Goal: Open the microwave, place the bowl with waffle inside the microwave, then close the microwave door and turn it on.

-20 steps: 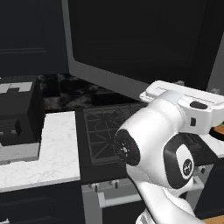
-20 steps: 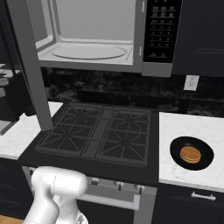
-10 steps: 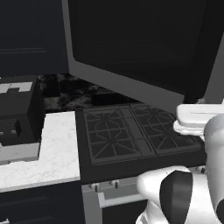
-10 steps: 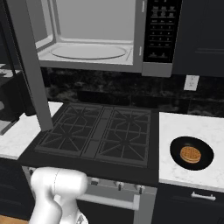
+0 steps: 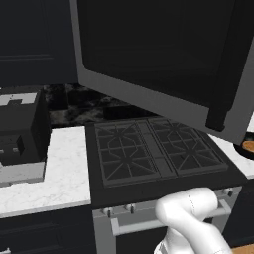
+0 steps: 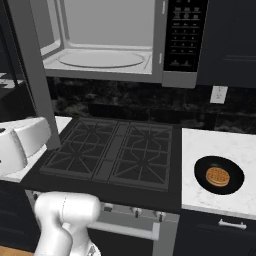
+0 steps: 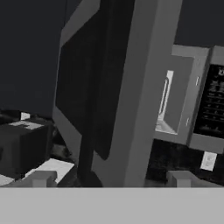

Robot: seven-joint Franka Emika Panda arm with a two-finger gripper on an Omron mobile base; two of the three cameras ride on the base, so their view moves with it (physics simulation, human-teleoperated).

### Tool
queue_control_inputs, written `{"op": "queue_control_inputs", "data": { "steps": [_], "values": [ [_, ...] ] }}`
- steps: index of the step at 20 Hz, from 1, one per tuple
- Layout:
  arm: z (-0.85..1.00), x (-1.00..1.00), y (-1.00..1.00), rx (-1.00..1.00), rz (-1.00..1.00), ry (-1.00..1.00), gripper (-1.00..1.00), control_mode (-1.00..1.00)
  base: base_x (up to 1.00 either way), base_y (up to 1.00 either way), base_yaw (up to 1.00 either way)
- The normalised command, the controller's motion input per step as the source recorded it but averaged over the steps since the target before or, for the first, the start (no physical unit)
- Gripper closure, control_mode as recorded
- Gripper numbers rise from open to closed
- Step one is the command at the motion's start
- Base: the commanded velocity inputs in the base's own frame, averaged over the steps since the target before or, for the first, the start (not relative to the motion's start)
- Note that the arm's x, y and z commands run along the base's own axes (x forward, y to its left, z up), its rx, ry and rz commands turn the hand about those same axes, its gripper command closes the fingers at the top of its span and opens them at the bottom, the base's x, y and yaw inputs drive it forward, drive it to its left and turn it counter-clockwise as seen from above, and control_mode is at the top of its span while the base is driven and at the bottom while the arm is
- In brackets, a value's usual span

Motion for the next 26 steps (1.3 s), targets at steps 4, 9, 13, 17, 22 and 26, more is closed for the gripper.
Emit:
{"op": "queue_control_inputs", "data": {
  "steps": [4,9,13,17,22,26],
  "values": [
    [0.00,0.00,-0.19,0.24,0.73,0.13,-1.00,-1.00,0.00,0.00,0.00],
    [0.00,0.00,-0.04,0.18,0.81,0.15,-1.00,-1.00,0.00,0.00,0.00],
    [0.00,0.00,-0.11,0.25,0.76,0.12,-1.00,-1.00,0.00,0.00,0.00],
    [0.00,0.09,-0.49,0.34,0.57,0.06,-1.00,-1.00,0.00,0.00,0.00],
    [-0.18,0.23,-0.18,0.12,0.13,0.06,-1.00,-1.00,0.00,0.00,0.00],
    [-0.37,0.53,0.20,0.00,0.00,0.04,-1.00,-1.00,0.00,0.00,0.00]
  ]
}}
